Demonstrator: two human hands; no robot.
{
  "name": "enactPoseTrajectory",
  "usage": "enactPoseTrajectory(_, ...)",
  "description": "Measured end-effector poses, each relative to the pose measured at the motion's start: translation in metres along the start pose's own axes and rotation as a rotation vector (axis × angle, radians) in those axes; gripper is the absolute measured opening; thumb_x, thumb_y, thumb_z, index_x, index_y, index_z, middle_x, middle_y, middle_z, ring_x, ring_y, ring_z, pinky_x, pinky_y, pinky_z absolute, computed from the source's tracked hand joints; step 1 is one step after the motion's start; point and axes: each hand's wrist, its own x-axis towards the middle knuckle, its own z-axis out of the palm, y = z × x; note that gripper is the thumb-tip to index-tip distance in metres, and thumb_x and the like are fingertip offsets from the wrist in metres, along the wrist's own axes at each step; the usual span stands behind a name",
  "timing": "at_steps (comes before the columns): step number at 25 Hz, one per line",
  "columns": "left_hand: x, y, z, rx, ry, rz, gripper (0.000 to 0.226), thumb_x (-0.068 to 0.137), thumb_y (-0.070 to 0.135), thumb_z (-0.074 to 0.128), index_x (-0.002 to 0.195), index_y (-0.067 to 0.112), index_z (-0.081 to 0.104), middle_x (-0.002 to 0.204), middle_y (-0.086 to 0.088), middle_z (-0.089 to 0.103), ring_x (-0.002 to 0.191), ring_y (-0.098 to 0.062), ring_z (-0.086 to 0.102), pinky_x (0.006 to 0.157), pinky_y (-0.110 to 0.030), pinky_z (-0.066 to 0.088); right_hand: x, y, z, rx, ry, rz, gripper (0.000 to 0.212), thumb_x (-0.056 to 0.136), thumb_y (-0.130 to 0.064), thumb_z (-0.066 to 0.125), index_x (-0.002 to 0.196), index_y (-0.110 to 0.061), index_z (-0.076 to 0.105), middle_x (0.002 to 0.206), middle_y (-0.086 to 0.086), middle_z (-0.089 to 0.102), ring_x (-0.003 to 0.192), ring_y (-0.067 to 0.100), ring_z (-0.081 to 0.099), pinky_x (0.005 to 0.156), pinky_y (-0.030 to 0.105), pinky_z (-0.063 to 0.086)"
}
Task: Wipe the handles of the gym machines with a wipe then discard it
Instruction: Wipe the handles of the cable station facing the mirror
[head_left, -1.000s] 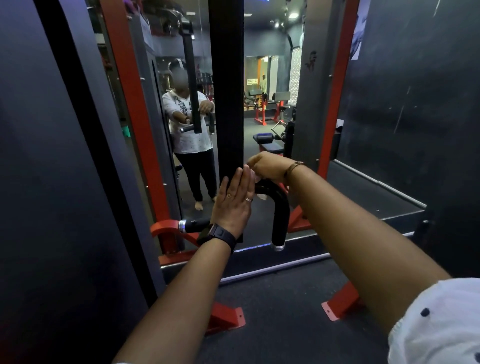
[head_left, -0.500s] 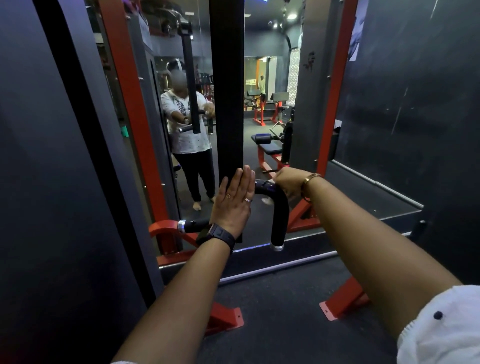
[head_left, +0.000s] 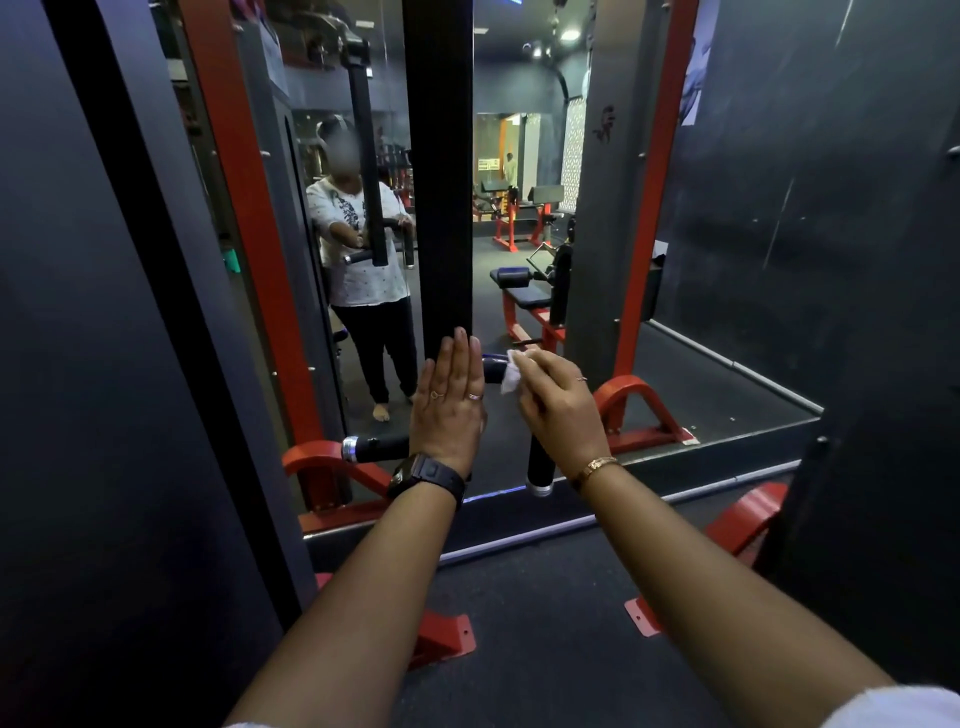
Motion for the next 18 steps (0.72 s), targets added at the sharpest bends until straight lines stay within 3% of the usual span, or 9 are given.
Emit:
enactPoseTrajectory(2,0.000,-0.001,0.000,-0.007,-0.001,0.000,0.116,0.077,0.018,0.067,0.145,0.005,-0.026,0.150,-0.009,-0.038,0.141,-0.020,-0.030,0.116,-0.036,-0.001,0.003,-0.008,0.007,-0.013,0.103,0.051,0.030,0.081,0.003,0.064,0.112,0.002,0.067,0.109,0.018,0.064,0.098,0.031,0.062,0.088,0.038,0.052)
enactPoseTrajectory(8,-0.001,-0.001,0.000,-0.023,-0.054,-0.028,0.115,0.081,0.020,0.065,0.142,0.006,-0.031,0.148,-0.008,-0.042,0.139,-0.019,-0.034,0.115,-0.035,-0.006,0.007,-0.016,0.018,-0.035,-0.046,-0.199,0.033,0.082,0.006,0.066,0.115,0.006,0.064,0.120,0.022,0.062,0.114,0.033,0.060,0.097,0.040,0.049)
enactPoseTrajectory(11,0.000,-0.002,-0.001,-0.030,-0.098,-0.011,0.115,0.080,0.017,0.065,0.141,0.006,-0.033,0.146,-0.008,-0.044,0.138,-0.019,-0.036,0.115,-0.036,-0.006,-0.026,0.009,0.004,-0.090,0.022,-0.192,0.034,0.075,0.009,0.072,0.109,0.007,0.067,0.120,0.017,0.062,0.118,0.027,0.052,0.106,0.028,0.040)
enactPoseTrajectory(13,0.000,-0.001,0.000,-0.034,-0.107,-0.023,0.115,0.082,0.017,0.064,0.140,0.006,-0.034,0.145,-0.008,-0.046,0.137,-0.019,-0.038,0.114,-0.037,-0.007,-0.032,0.009,0.005,-0.106,0.083,-0.146,0.029,0.074,0.008,0.073,0.103,0.005,0.069,0.121,0.012,0.053,0.111,0.025,0.046,0.101,0.028,0.042)
enactPoseTrajectory(15,0.000,-0.001,0.000,-0.022,-0.126,-0.032,0.112,0.085,0.020,0.061,0.139,0.005,-0.036,0.144,-0.009,-0.048,0.136,-0.020,-0.040,0.114,-0.037,-0.008,-0.021,0.001,0.018,-0.172,0.069,-0.276,0.027,0.082,0.002,0.063,0.109,0.001,0.064,0.120,0.010,0.044,0.108,0.027,0.044,0.097,0.035,0.045)
enactPoseTrajectory(18,0.001,-0.001,0.000,-0.016,-0.154,-0.026,0.104,0.092,0.028,0.053,0.138,0.004,-0.037,0.142,-0.010,-0.049,0.134,-0.021,-0.042,0.114,-0.037,-0.010,-0.013,0.002,0.026,-0.376,-0.070,-0.414,0.032,0.087,-0.002,0.056,0.119,-0.002,0.059,0.112,0.012,0.057,0.099,0.027,0.053,0.083,0.039,0.053)
